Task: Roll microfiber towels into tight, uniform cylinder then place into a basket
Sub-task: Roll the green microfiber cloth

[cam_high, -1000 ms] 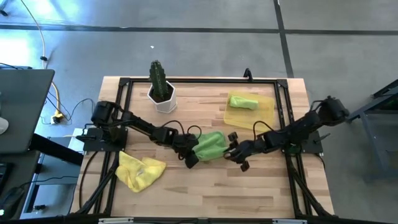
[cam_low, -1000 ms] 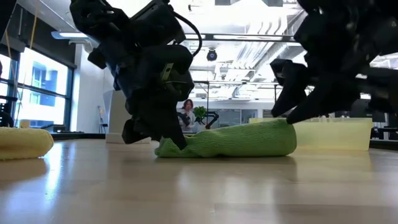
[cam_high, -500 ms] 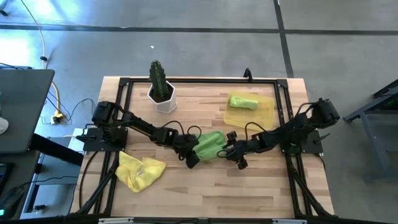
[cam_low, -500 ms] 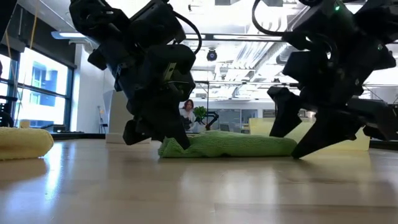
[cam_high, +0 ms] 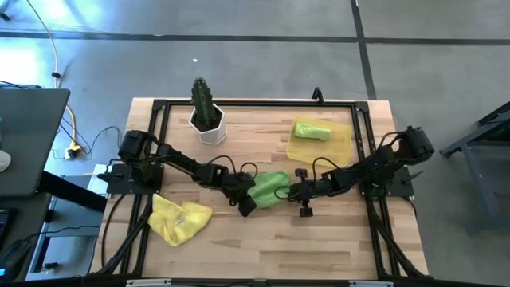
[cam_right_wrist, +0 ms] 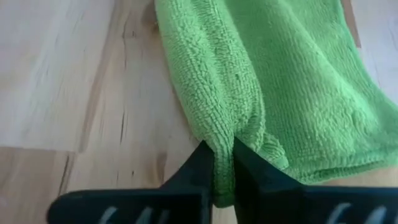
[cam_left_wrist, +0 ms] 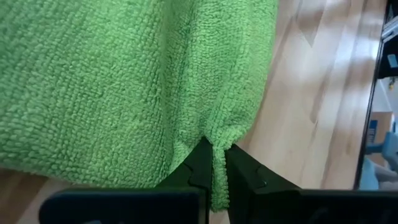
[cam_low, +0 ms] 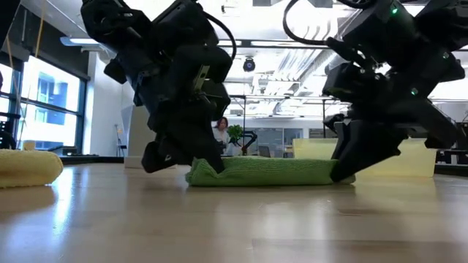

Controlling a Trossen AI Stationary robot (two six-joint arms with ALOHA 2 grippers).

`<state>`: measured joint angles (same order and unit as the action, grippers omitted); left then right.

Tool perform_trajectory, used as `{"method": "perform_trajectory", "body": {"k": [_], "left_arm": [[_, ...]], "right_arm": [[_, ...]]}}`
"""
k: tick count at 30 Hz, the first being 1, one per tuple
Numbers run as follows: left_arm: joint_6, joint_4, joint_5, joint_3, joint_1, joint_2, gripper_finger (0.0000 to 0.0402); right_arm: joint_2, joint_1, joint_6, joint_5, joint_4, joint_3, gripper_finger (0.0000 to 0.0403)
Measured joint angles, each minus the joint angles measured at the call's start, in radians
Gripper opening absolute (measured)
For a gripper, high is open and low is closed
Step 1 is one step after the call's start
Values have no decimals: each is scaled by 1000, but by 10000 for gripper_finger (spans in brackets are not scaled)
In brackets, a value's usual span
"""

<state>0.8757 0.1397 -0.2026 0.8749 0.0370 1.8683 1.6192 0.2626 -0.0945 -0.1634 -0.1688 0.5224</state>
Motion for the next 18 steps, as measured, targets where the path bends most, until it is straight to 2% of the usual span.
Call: {"method": "perform_trajectory", "body": {"k": [4, 12, 15, 18], "left_arm": [[44, 12, -2, 0, 7, 0, 13], [75, 62, -2, 0, 26, 0, 13], [31, 59, 10, 0, 38, 0, 13], [-50, 60, 55, 1, 56, -1, 22]], "right_arm": [[0, -13, -95, 47, 0, -1, 14], [3, -109, -283, 389, -28, -5, 3], [5, -147, -359, 521, -54, -6, 2], [7, -180, -435, 589, -56, -7, 2]]}}
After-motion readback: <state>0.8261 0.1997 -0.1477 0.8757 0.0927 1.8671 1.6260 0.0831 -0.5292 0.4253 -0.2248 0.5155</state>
